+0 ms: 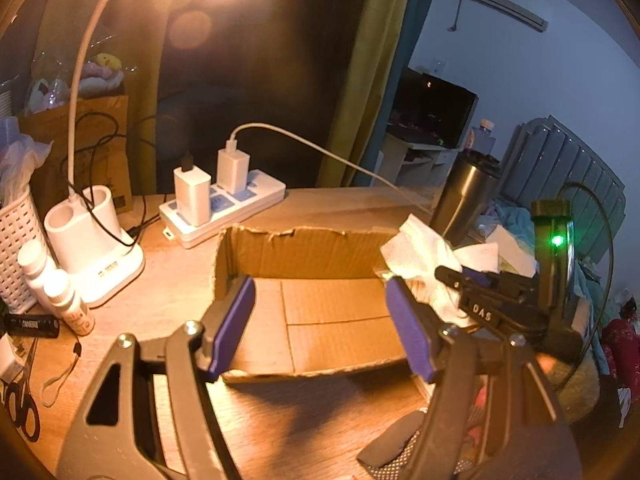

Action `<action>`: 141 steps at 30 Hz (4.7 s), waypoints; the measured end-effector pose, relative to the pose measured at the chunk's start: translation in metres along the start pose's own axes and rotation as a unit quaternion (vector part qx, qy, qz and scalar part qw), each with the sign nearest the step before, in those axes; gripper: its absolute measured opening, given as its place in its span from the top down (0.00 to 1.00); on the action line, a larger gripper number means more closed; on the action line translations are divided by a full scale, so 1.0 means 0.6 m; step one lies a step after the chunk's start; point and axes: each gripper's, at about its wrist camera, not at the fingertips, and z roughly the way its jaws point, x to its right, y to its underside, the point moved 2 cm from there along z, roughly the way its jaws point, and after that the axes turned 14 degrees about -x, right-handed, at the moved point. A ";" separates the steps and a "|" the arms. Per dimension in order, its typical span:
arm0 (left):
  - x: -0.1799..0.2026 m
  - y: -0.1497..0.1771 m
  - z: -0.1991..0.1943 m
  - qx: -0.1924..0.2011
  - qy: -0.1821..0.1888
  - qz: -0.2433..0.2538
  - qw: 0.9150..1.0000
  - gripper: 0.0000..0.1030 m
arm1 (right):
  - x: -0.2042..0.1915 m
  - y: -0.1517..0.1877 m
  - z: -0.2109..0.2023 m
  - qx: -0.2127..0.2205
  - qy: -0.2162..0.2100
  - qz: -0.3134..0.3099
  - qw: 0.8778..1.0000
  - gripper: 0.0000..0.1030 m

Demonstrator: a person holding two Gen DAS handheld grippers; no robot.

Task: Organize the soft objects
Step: 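Release the swab bag into the box with the left tool while the right tool lowers the towel in, then grasp the gray dotted glove with the right tool while the left tool grasps the bubble-wrap bundle, then carry the glove with the right tool while the left tool carries the bubble wrap over the box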

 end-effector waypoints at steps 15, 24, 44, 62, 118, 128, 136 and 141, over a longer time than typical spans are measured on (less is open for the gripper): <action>0.000 0.022 -0.051 0.014 -0.009 0.008 1.000 0.33 | -0.004 0.008 -0.062 0.030 -0.015 0.010 0.999 0.47; 0.003 0.035 -0.075 0.022 -0.007 0.012 1.000 0.33 | 0.012 0.033 -0.116 0.053 -0.001 0.023 0.998 0.46; 0.026 0.081 -0.130 0.038 -0.001 0.029 0.999 0.30 | -0.090 0.095 -0.242 0.098 -0.062 -0.022 0.993 0.42; -0.027 0.159 -0.138 0.015 -0.021 -0.001 1.000 0.19 | -0.135 0.158 -0.220 0.059 -0.069 -0.043 0.995 0.41; -0.019 0.191 -0.049 -0.081 -0.040 0.003 0.996 0.61 | -0.124 0.150 -0.199 0.064 -0.098 -0.075 0.990 0.75; 0.007 0.155 -0.100 -0.036 -0.040 0.028 0.998 0.61 | -0.124 0.129 -0.245 0.097 -0.089 -0.085 0.988 0.75; 0.023 0.125 -0.140 0.007 -0.034 0.053 0.998 0.61 | -0.126 0.119 -0.263 0.111 -0.084 -0.087 0.986 0.75; 0.030 0.099 -0.158 0.030 -0.029 0.061 0.997 0.61 | -0.128 0.110 -0.275 0.122 -0.079 -0.089 0.985 0.75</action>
